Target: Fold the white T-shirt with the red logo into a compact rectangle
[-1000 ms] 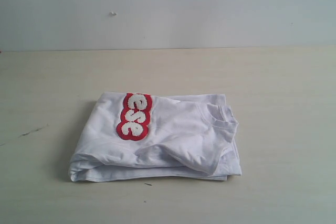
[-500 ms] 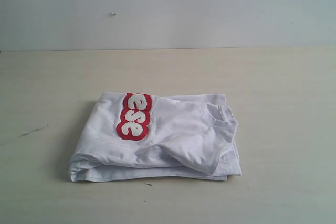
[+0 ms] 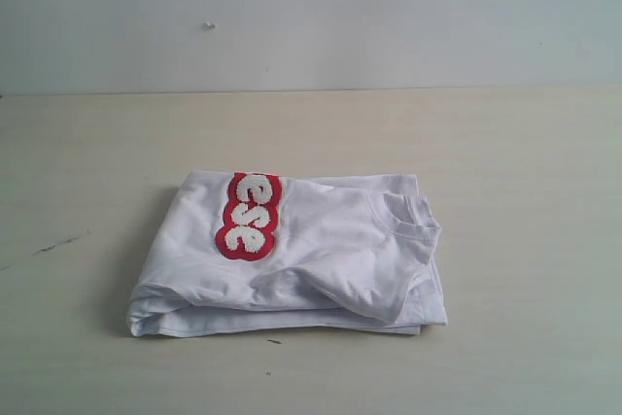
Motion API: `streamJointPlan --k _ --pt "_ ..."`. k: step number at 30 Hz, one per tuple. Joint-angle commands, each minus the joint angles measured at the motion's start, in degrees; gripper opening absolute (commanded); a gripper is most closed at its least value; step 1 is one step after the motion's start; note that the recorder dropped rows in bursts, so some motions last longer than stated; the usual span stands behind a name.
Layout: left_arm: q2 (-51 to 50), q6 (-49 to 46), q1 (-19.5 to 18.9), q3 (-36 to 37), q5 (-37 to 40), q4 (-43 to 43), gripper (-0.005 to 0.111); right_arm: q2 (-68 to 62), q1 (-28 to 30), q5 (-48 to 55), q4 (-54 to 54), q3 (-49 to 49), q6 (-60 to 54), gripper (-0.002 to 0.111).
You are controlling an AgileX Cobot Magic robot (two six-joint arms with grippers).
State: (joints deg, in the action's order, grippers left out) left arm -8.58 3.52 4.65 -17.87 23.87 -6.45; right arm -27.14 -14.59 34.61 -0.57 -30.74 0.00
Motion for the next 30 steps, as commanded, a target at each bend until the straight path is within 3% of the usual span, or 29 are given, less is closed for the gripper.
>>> streamJointPlan --k 1,8,18,30 --pt "4.1 2.0 -0.1 5.0 -2.2 -0.9 0.000 0.2 -0.1 -0.4 0.2 0.3 0.0 0.000" --pt "7.9 4.6 -0.1 11.0 -2.8 -1.4 0.000 0.2 -0.1 -0.4 0.2 0.3 0.0 0.000" --pt "8.6 16.0 -0.1 17.7 -3.1 -9.9 0.000 0.2 -0.1 -0.4 0.2 0.3 0.0 0.000" --pt "8.6 16.2 -0.1 17.9 -2.7 -9.5 0.000 0.2 -0.1 -0.4 0.2 0.3 0.0 0.000"
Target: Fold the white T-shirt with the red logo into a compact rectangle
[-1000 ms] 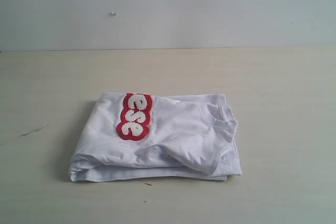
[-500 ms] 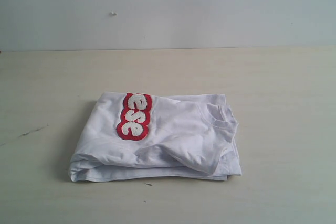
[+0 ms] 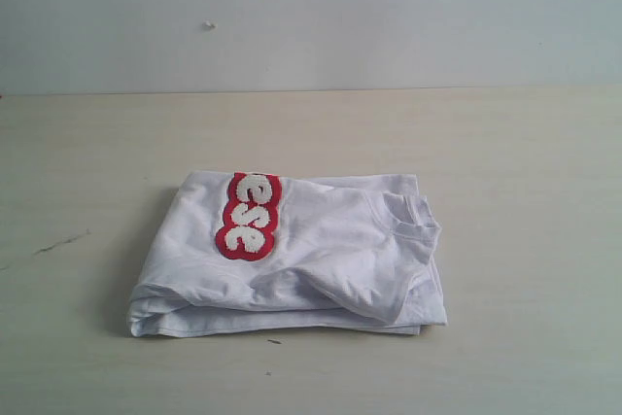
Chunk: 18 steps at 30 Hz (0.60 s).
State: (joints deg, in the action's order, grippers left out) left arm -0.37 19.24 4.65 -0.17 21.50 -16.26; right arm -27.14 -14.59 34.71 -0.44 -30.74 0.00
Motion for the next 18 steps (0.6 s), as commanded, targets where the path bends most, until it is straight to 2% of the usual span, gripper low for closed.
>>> streamJointPlan --k 1,8,18 --pt "0.4 -0.1 -0.1 0.2 -0.4 1.0 0.000 0.2 -0.1 -0.5 0.1 0.3 0.0 0.000" --pt "0.4 -9.9 -0.1 0.2 -1.1 10.6 0.000 0.2 -0.1 -0.5 0.1 0.3 0.0 0.000" --pt "0.4 -10.3 -0.1 0.2 -1.1 11.0 0.000 0.2 -0.1 -0.5 0.1 0.3 0.0 0.000"
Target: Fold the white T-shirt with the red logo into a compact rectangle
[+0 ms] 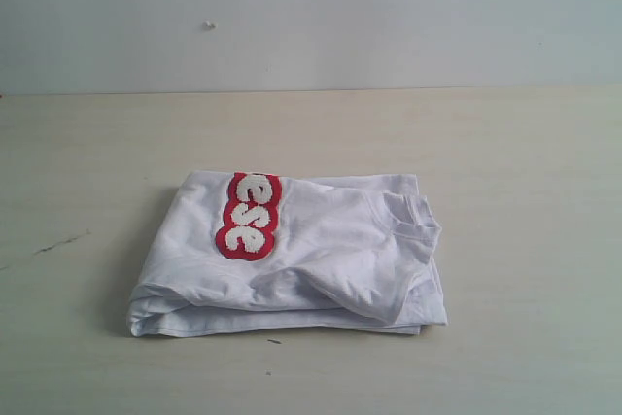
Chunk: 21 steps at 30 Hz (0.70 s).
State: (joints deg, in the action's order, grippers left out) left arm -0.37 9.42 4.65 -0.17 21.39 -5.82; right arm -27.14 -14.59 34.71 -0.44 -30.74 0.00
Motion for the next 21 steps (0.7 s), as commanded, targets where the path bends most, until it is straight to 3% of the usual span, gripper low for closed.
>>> streamJointPlan --k 1,7,16,21 --pt "0.4 -0.4 -0.1 0.2 -1.0 0.5 0.000 0.2 -0.1 -0.5 0.1 0.3 0.0 0.000" --pt "0.4 -0.4 -0.1 0.2 -0.9 -1.2 0.000 0.2 -0.1 -0.5 0.1 0.3 0.0 0.000" --pt "0.4 0.8 -12.3 0.2 -0.8 -3.4 0.000 0.2 -0.1 -0.5 0.1 0.3 0.0 0.000" --pt "0.4 1.3 -13.2 0.2 -0.8 -3.4 0.000 0.2 -0.1 -0.5 0.1 0.3 0.0 0.000"
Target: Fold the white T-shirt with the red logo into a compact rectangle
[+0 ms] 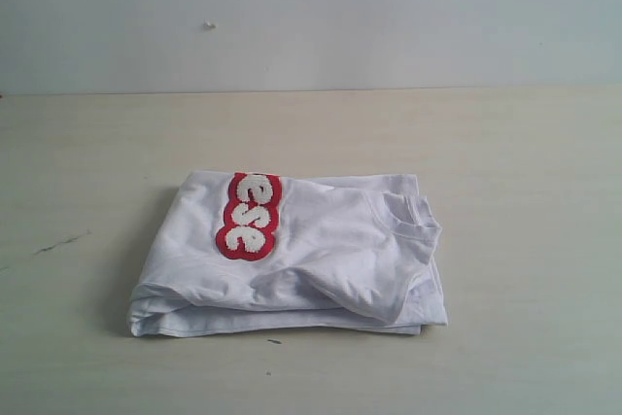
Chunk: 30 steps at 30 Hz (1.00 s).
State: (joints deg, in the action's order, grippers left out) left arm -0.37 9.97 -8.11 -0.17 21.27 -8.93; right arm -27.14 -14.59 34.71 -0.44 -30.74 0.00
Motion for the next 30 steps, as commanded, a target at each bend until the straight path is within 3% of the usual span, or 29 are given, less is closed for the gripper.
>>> streamJointPlan --k 1,6,12,30 --pt "0.4 0.7 -0.4 0.2 -0.7 -0.2 0.000 0.2 -0.1 -0.5 0.1 0.3 0.0 0.000" --pt "0.4 0.5 -0.4 0.2 -0.9 2.6 0.000 0.2 -0.1 -0.5 0.1 0.3 0.0 0.000" --pt "0.4 -6.9 -0.4 0.2 -1.0 9.6 0.000 0.2 -0.1 -0.5 0.1 0.3 0.0 0.000" --pt "0.4 -8.4 -0.2 0.2 -1.0 10.4 0.000 0.2 -0.1 -0.5 0.1 0.3 0.0 0.000"
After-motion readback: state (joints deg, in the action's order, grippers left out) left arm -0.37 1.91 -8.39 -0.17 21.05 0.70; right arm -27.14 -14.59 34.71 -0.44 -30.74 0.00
